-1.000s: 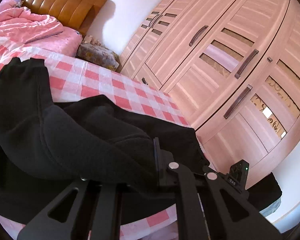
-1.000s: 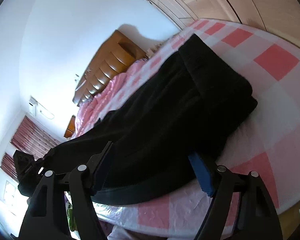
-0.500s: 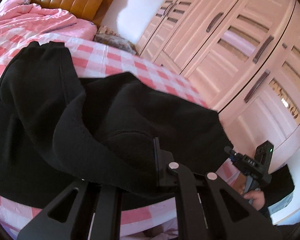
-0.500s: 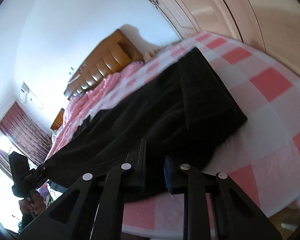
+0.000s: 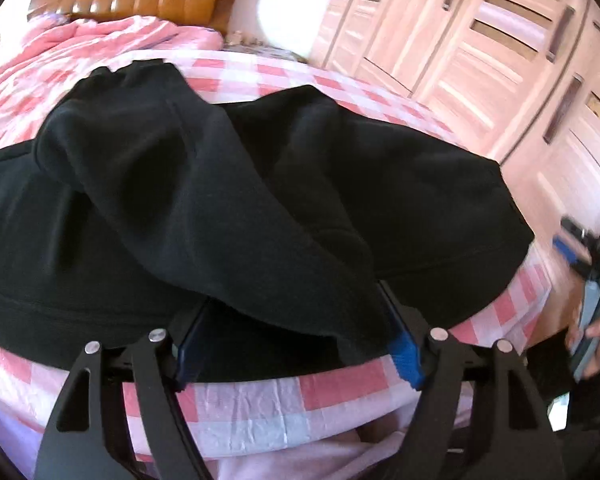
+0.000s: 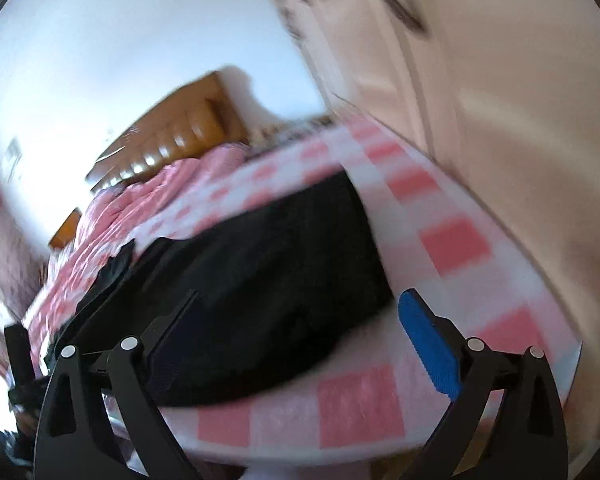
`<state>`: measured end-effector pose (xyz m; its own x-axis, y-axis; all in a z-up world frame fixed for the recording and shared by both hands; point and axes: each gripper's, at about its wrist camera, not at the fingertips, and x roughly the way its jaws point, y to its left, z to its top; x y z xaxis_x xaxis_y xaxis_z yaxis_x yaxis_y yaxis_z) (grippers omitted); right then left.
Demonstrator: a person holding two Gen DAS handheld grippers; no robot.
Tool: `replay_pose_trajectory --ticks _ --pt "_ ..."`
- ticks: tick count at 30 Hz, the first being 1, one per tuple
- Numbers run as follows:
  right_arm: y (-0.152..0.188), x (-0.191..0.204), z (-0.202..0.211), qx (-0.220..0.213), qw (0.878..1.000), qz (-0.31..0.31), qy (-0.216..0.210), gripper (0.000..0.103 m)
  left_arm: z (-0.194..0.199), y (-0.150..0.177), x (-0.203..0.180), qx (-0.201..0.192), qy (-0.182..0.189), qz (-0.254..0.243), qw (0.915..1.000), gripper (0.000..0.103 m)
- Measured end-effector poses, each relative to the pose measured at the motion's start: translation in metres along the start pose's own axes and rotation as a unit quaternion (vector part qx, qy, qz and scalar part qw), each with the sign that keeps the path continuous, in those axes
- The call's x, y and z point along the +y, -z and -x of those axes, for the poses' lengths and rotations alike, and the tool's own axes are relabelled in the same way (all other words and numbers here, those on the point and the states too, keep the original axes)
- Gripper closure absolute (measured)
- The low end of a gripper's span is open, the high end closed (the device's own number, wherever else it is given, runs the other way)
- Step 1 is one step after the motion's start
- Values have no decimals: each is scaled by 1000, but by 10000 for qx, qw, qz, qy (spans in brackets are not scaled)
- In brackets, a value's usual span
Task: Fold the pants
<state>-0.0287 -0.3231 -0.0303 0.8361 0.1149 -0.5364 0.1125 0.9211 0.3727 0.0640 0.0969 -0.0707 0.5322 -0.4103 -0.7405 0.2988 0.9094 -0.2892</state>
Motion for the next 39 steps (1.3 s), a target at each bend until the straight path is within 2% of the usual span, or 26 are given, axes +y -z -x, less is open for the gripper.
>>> replay_pose_trajectory --ticks 4,6,8,10,11,12,14,16,19,21,23,24,25,26,27,29,31,34,37,39 --pt "-9 50 -31 173 9929 1175 4 7 -4 1 -3 -41 -74 -18 10000 28" --pt "-3 70 -59 474 9860 1586 196 7 -4 2 -7 -32 -142 -117 9998 28" --pt "8 86 -83 776 9781 1919 196 7 -5 1 -9 -29 -156 -181 9997 29" --pt "25 98 -101 1137 9661 2278 425 7 -1 0 -9 -152 -2 -111 9998 54" --pt "37 102 -108 1345 9567 2519 565 7 -2 -1 -8 -93 179 -100 9997 79" --pt "40 102 -104 1264 9591 2474 534 8 -4 -2 -11 16 334 -170 9993 89" --pt "38 92 -100 1492 9593 2354 450 11 -6 -2 -23 -4 209 -516 9984 93" --pt "44 92 -95 1662 9466 2706 550 11 -3 -1 -34 -118 157 -777 9968 93" --pt "51 89 -92 1923 9357 2898 591 11 -4 -3 -31 -98 365 -619 9974 93" --pt "51 85 -90 1949 9371 2843 557 11 -12 -2 -23 83 392 -498 9980 83" --pt "49 89 -91 2063 9327 2890 631 10 -14 2 -14 124 468 -367 9981 73" --pt "48 96 -87 2115 9301 2921 692 10 -12 2 -12 138 565 -317 9978 54" --pt "45 99 -84 2076 9302 2940 717 9 -8 4 -11 137 661 -289 9973 39" --pt "37 105 -78 1879 9349 2924 715 6 2 4 -11 20 683 -337 9971 16" --pt "30 110 -74 1712 9404 2866 649 6 14 4 -10 -165 711 -417 9965 10" --pt "19 125 -75 1432 9486 2793 402 6 35 2 -2 -333 776 -476 9953 10" --pt "17 137 -84 1278 9456 2964 420 6 53 -4 14 -524 546 -313 9966 7" --pt "20 154 -112 1334 9398 3118 426 6 75 -35 48 -830 6 217 9963 5" --pt "25 170 -131 1313 9384 3180 324 6 62 -86 57 -604 -258 215 9976 4" --pt "30 181 -138 1321 9380 3192 284 6 28 -124 57 -201 -331 103 9992 4"
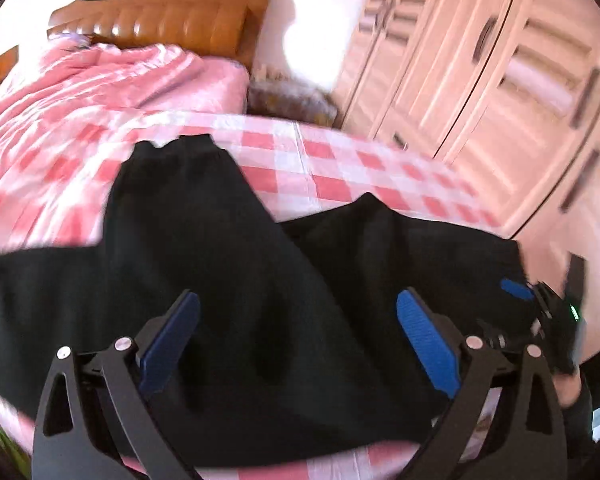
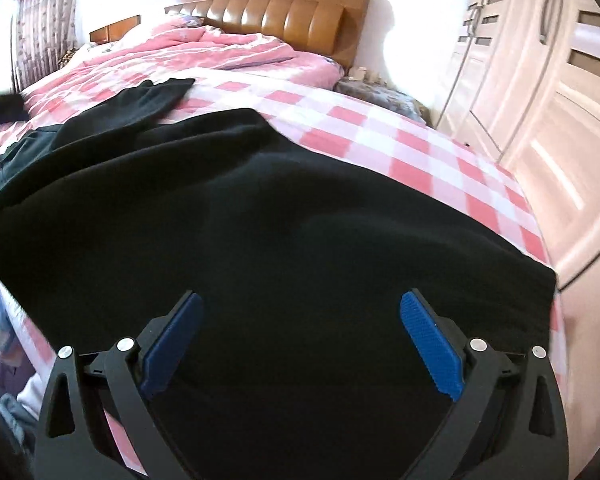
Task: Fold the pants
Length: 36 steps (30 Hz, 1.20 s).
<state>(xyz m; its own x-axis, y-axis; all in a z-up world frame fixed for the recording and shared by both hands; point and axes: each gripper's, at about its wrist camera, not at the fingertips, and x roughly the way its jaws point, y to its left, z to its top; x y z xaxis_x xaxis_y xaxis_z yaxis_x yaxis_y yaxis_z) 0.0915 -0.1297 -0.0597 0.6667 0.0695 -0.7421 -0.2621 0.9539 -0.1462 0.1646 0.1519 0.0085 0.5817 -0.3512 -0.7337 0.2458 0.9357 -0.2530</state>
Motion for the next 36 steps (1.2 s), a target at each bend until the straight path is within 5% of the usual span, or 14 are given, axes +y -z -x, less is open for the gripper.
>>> replay_pose_trajectory --ticks 2,5,7,8,9,10,11,15,18,21,25,30,33,36 --pt "-1 5 -6 12 10000 -12 -32 6 -46 -33 1 509 -67 87 9986 5" --pt "4 7 -15 147 9999 -64 -19 6 -106 -59 0 1217 -511 108 9912 27" --pt "9 2 -19 188 9995 -208 -108 6 -129 -62 -1 1502 -527 93 9872 28" --pt "11 -1 -21 189 9991 -311 -197 6 -139 -60 -1 1605 -703 -41 9845 43" --pt "12 -2 -23 190 9986 -403 -281 6 -141 -59 -2 1582 -960 -200 9825 74" --pt "13 -5 -24 195 9979 -506 -361 6 -137 -56 -1 1484 -1196 -311 9812 92" --pt "14 -7 -24 181 9975 -554 -393 6 -126 -56 4 1339 -1079 -251 9848 98" --pt "17 -8 -24 119 9977 -517 -431 6 -20 -39 38 -235 -990 99 9948 98" --pt "20 -9 -22 77 9974 -550 -457 6 58 2 86 -993 -1002 847 9864 98" --pt "21 -9 -22 79 9976 -534 -435 6 96 63 133 -1094 -1094 1551 9757 98" --pt "18 -10 -24 154 9976 -494 -449 6 79 153 180 -447 -874 2197 9706 96" --pt "-4 -5 -4 108 9994 -263 -177 6 89 166 168 -920 -1145 1770 9732 37" --pt "-33 1 13 -261 9979 -222 -552 6 118 138 124 -1487 -1435 788 9752 22" --pt "-67 24 10 -437 9956 14 -825 6 95 97 87 -1082 -1647 -202 9802 15"
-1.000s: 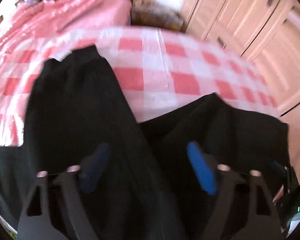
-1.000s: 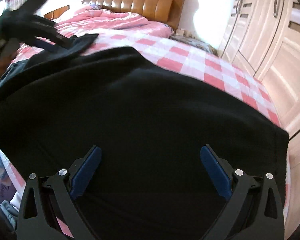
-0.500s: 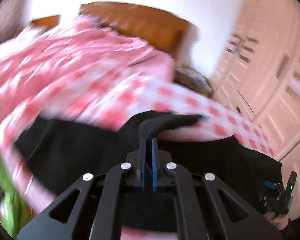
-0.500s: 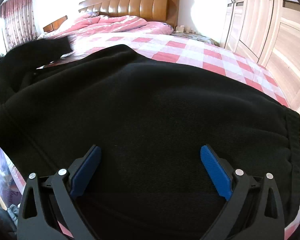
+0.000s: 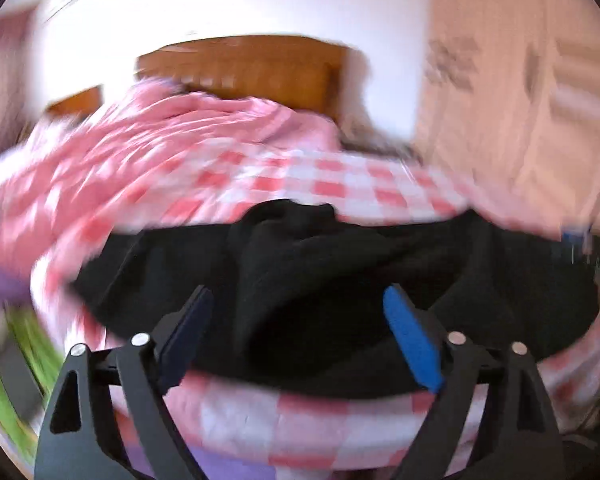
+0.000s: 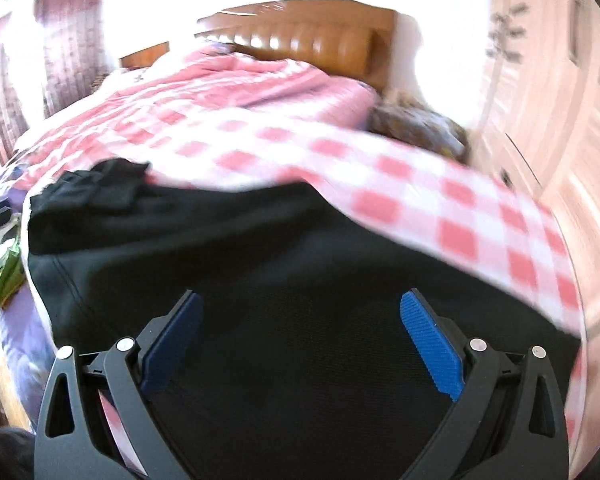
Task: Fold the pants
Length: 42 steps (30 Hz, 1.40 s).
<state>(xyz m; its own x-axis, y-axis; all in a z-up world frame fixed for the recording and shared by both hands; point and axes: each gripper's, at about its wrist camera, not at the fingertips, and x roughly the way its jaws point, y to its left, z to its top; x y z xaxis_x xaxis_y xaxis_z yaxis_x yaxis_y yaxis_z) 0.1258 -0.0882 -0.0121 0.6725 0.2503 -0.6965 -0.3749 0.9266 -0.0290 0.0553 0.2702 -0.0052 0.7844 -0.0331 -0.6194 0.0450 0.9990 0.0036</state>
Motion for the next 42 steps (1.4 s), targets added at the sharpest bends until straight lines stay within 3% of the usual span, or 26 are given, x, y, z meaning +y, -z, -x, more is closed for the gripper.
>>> replay_pose_trajectory --ticks 2,4,5,7,8,9,10,11,12,13,14,15,16,18,20,23,27,30,31,32,33,35,37,38,39,42 --pt "-20 20 -16 5 9997 172 -159 6 -38 -16 -17 421 -149 -651 9969 16" --pt "-33 41 -28 -9 9988 330 -361 6 -78 -25 -24 1017 195 -918 9904 20" --pt "-37 48 -32 7 9981 390 -479 6 -98 -28 -23 1338 375 -991 9853 29" --pt "-44 63 -38 40 9962 509 -701 6 -121 -32 -21 1600 512 -1185 9786 33" --pt "-48 68 -42 67 9952 569 -789 6 -129 -33 -18 1696 622 -1268 9753 41" --pt "-54 72 -48 121 9938 652 -893 6 -131 -32 -17 1734 792 -1304 9730 61" --pt "-57 75 -52 148 9927 711 -968 6 -129 -34 -16 1661 1030 -1290 9722 71" --pt "-62 79 -59 186 9893 868 -1162 6 -125 -33 -16 1514 1053 -1233 9751 86" --pt "-66 84 -65 233 9847 1059 -1361 8 -115 -35 -12 1297 1029 -1072 9804 88" --pt "-71 90 -72 282 9795 1284 -1528 9 -106 -39 -3 1029 1070 -755 9860 89" --pt "-75 96 -79 336 9727 1590 -1655 12 -84 -41 17 622 1191 -133 9908 89" --pt "-78 100 -86 391 9672 1819 -1731 18 -67 -40 35 292 1267 321 9910 89" --pt "-83 106 -92 460 9607 2015 -1853 21 -49 -37 55 -54 1315 767 9883 89" --pt "-90 116 -104 563 9421 2373 -2302 27 -13 -23 102 -753 1221 1748 9741 89" --pt "-96 130 -120 721 9217 2729 -2662 30 10 -1 140 -1107 735 2355 9627 89" --pt "-99 149 -139 911 8972 3137 -2972 40 6 36 177 -821 476 2983 9497 92" --pt "-95 164 -158 1206 8742 3447 -3199 52 -19 70 182 -297 488 3147 9475 92" --pt "-90 167 -167 1362 8648 3612 -3210 54 -26 81 180 -267 645 3267 9425 91" --pt "-91 165 -168 1377 8645 3557 -3274 54 -25 82 180 -300 684 3326 9401 87" --pt "-92 163 -169 1391 8651 3505 -3306 54 -26 84 182 -315 759 3437 9355 69" --pt "-94 160 -171 1402 8671 3439 -3321 54 -29 84 186 -300 780 3538 9316 42" --pt "-96 157 -176 1465 8658 3351 -3416 54 -28 86 190 -321 758 3689 9258 34" --pt "-96 155 -177 1474 8637 3326 -3487 54 -34 87 194 -291 885 3821 9194 35" --pt "-96 154 -176 1464 8634 3321 -3504 55 -37 85 196 -340 907 3900 9157 43" --pt "-94 154 -175 1429 8630 3376 -3475 65 -38 84 195 -355 859 3887 9167 80" --pt "-90 159 -166 1304 8596 3559 -3426 85 -32 73 185 -374 486 3560 9325 89"
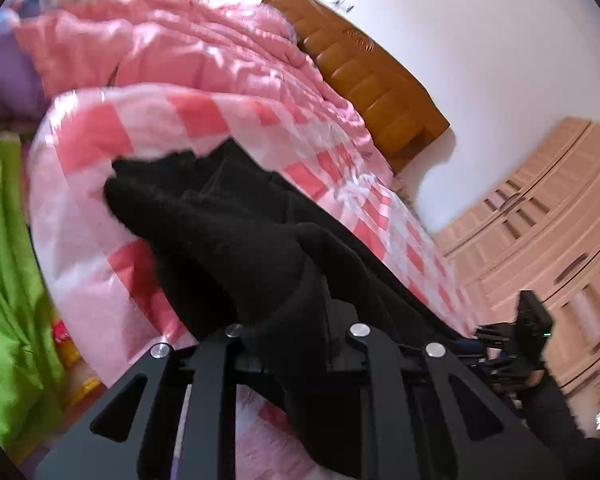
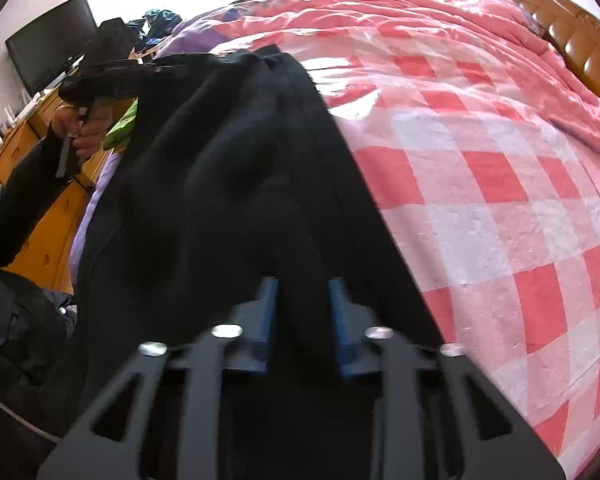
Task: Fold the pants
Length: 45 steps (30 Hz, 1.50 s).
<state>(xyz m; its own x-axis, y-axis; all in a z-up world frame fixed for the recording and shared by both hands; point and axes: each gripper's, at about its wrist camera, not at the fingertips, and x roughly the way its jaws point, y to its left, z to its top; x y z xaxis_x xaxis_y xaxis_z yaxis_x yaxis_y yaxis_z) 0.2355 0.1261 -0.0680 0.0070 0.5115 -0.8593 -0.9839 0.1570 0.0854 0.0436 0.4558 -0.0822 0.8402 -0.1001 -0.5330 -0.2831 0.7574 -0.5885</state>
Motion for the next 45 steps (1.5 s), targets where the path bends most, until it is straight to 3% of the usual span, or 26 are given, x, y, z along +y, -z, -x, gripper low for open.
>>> replay_pose_trajectory --ticks 4,7,9,12,17,20,23,25,26,27,28,29,31,34,36,38,39,40,41,45 --pt "2 17 14 -189 9978 249 580 91 22 -2 -53 -498 -324 -1143 9917 90" --pt "0 19 38 -530 9950 216 820 91 42 -14 -96 -1051 -95 -1833 9774 90" --pt "-5 15 56 -816 9910 97 1054 94 47 -23 -109 -1271 -114 -2028 9709 90" --pt "-11 -2 61 -977 9883 -157 1162 94 34 -35 -98 -1205 -286 -1782 9762 90" --pt "-10 -26 11 -303 9941 -635 825 94 -20 -28 -43 -371 -794 -1115 9899 90" --pt "-1 -32 15 -381 9941 -868 532 93 -14 -18 -34 -378 -721 -967 9920 89" --pt "4 -33 19 -298 9939 -857 623 90 -9 -17 -27 -352 -539 -761 9950 87" --pt "4 -37 18 -219 9937 -899 639 82 -12 -18 -24 -278 -483 -672 9962 86" --pt "5 -40 20 -234 9934 -931 632 63 -12 -19 -22 -259 -489 -657 9963 85" --pt "6 -41 23 -305 9928 -962 642 34 -13 -22 -22 -246 -487 -649 9964 85" --pt "7 -43 25 -368 9926 -977 627 20 -14 -22 -22 -242 -471 -650 9965 84" --pt "9 -41 30 -506 9927 -925 590 12 -13 -22 -22 -236 -449 -655 9966 84" --pt "11 -37 34 -589 9936 -740 625 12 -14 -21 -24 -224 -449 -665 9965 84" --pt "12 -35 32 -467 9952 -628 584 24 -13 -24 -26 -203 -366 -675 9968 79" --pt "13 -33 25 -252 9966 -480 614 39 -16 -26 -26 -157 -343 -660 9971 73" --pt "16 -33 14 5 9973 -414 612 49 -22 -27 -25 -68 -330 -632 9974 73" --pt "18 -31 11 73 9971 -361 667 55 -25 -27 -23 -49 -331 -594 9977 76" --pt "19 -28 12 8 9971 -311 693 65 -26 -26 -22 -53 -343 -570 9978 87" --pt "19 -25 15 -99 9971 -254 711 87 -26 -25 -23 -77 -326 -588 9977 96" --pt "21 -3 28 -297 9931 79 1135 94 -3 -22 -58 -555 -338 -1212 9905 96"
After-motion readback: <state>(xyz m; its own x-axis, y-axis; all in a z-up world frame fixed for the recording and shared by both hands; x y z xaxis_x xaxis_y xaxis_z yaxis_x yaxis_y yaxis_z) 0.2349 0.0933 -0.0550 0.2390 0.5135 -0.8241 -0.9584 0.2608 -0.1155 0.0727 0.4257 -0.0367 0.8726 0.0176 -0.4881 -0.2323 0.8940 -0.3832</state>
